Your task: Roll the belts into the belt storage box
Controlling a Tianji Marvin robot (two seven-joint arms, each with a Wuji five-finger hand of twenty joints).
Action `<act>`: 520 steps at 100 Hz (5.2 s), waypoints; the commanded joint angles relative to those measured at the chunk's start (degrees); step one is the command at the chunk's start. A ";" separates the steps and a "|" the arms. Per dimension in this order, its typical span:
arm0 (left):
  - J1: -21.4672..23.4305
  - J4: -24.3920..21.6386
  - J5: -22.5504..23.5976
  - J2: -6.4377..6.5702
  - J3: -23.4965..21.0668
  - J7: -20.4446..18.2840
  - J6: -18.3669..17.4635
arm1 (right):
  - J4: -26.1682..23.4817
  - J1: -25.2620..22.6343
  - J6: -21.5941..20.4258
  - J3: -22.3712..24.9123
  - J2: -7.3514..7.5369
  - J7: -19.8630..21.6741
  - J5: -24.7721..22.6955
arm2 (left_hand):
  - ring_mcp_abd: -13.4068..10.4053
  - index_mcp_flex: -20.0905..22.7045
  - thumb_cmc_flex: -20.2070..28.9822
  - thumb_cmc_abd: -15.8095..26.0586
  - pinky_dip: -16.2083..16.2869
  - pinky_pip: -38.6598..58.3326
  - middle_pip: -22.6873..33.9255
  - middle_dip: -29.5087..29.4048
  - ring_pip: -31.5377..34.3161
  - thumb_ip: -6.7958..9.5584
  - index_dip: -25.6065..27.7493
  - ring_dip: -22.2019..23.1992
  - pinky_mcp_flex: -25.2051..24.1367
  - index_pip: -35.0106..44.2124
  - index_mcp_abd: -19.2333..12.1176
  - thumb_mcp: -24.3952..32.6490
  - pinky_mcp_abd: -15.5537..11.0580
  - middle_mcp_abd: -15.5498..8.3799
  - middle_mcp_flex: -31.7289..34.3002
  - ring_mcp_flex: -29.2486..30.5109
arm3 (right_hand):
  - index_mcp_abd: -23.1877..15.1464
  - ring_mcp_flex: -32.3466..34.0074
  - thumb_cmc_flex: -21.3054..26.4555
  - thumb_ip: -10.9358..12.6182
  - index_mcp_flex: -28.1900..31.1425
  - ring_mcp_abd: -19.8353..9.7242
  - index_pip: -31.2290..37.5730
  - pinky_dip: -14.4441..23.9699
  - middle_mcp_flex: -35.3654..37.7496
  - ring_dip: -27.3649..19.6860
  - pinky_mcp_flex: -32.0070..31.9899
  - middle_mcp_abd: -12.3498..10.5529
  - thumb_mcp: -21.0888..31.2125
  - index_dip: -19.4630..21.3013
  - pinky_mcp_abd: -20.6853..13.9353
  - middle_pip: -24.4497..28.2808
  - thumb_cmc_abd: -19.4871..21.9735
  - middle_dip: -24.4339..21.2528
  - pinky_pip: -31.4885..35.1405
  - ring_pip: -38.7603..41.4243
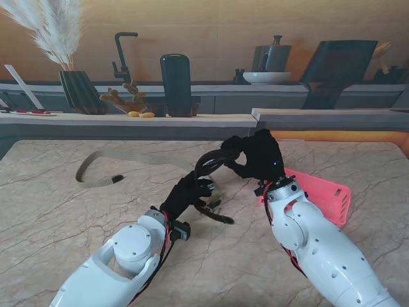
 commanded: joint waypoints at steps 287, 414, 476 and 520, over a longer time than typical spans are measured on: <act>-5.28 2.43 -3.01 4.17 2.13 -23.90 6.54 | -8.17 -4.53 -22.18 6.10 5.91 29.32 -8.61 | 0.34 19.56 23.09 11.51 9.68 33.58 32.27 22.86 43.78 0.94 7.31 13.03 26.98 25.16 0.14 -12.30 8.32 -2.01 33.85 34.96 | -0.01 -19.04 -6.13 8.80 -36.79 0.35 -18.60 2.79 -44.88 -9.50 -6.67 3.02 0.42 18.81 -3.14 -14.05 8.57 -1.34 -12.52 -23.27; -2.59 1.22 -1.05 2.48 0.81 -14.55 6.55 | -1.57 1.29 -16.23 -1.86 5.18 21.28 -8.63 | 5.71 8.69 3.35 10.82 6.11 13.15 8.94 9.50 21.58 2.41 3.99 8.23 6.78 1.71 0.72 -23.07 6.15 2.18 13.15 13.42 | 3.48 -2.60 5.26 3.11 6.37 -0.99 9.55 4.66 -4.21 3.66 -2.41 -0.89 -5.62 4.66 0.76 -1.34 20.83 6.03 -6.72 -0.74; 1.20 -0.47 -2.61 -1.80 0.38 3.20 1.79 | 0.58 -0.03 3.23 -3.21 2.08 7.13 -5.76 | -0.36 -1.91 3.14 11.95 -0.14 -0.21 -1.57 -0.16 0.64 2.77 -0.04 -0.78 -1.72 -2.79 -0.20 -24.12 2.18 1.69 -2.27 -2.59 | 6.68 -4.78 6.47 4.15 5.26 0.68 10.22 2.15 -7.06 3.32 -3.69 1.66 -5.48 4.97 1.41 4.63 21.70 5.45 -0.72 5.39; -0.29 2.48 -4.69 -3.50 3.12 6.06 -0.65 | 3.10 1.03 9.33 -6.80 -1.28 3.71 2.61 | -3.43 -6.89 1.14 11.69 -4.25 -7.79 -2.07 -3.14 -3.21 2.73 -1.73 -6.10 -5.49 -1.08 -1.15 -24.20 -8.45 0.81 -10.29 -9.18 | 7.60 -5.50 6.90 4.79 4.52 1.19 10.75 1.23 -8.12 3.22 -4.11 2.47 -5.95 4.99 1.68 6.74 22.46 5.35 1.33 7.47</act>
